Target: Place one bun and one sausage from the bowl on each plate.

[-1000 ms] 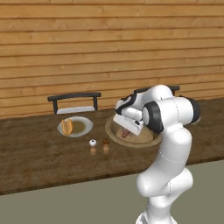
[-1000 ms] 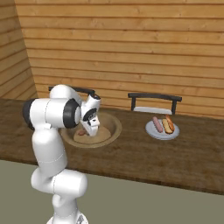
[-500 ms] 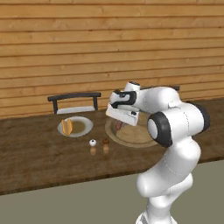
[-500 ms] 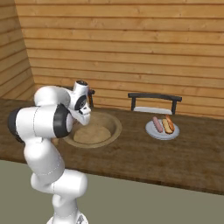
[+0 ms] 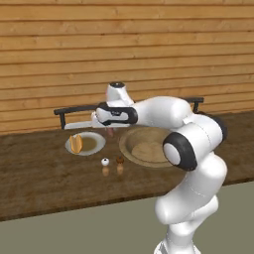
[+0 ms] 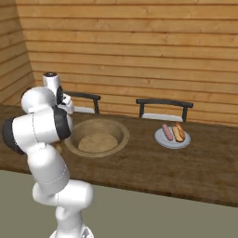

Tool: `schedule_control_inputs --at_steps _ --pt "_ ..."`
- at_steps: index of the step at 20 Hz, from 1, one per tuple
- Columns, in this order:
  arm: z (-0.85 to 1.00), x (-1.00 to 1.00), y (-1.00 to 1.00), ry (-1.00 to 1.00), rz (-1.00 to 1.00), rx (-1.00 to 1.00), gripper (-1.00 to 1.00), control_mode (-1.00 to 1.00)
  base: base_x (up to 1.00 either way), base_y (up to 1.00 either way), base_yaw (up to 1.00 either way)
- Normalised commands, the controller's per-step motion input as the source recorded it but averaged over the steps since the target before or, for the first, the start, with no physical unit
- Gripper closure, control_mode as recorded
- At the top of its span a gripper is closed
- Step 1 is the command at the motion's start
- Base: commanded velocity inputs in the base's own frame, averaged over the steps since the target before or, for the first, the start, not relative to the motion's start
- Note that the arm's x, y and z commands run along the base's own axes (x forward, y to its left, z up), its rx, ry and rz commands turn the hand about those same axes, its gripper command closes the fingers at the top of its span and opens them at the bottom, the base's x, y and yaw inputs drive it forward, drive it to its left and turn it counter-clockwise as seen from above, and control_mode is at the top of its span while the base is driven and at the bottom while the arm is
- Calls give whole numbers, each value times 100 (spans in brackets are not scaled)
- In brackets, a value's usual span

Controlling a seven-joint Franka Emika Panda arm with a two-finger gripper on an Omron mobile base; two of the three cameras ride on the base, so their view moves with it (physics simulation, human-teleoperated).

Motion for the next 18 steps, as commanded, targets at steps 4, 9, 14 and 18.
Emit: schedule_control_inputs --at_steps 4,9,14,18 --pt "-43 35 47 -17 39 -11 100 -100 0 0 0" --pt "-30 79 26 0 16 0 100 -100 0 0 0" --pt "-15 52 15 17 -2 -1 100 -100 0 0 0" --pt "-16 11 25 9 -5 -11 100 -100 0 0 0"
